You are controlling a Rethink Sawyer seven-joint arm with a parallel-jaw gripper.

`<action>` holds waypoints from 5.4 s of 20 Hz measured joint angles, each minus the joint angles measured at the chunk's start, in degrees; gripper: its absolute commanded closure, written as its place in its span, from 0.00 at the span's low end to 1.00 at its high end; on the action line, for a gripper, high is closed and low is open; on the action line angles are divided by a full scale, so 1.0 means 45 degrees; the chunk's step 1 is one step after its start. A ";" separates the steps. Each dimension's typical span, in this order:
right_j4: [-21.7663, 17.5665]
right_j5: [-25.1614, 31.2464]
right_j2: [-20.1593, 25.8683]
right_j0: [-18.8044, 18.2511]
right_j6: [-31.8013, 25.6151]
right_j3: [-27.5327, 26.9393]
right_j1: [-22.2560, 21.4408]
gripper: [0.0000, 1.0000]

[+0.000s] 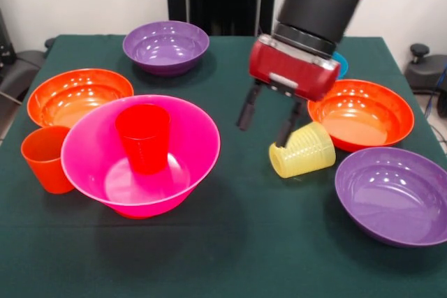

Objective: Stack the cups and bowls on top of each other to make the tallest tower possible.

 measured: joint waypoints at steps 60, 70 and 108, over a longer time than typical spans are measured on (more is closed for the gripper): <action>-0.1283 0.3530 0.7131 -0.5773 0.0000 0.3529 -0.4475 0.00; -0.1280 0.3530 0.7243 -0.6073 0.0000 0.3526 -0.4475 0.00; -0.2870 0.2828 0.6862 -0.3731 0.0000 0.1358 -0.2106 0.00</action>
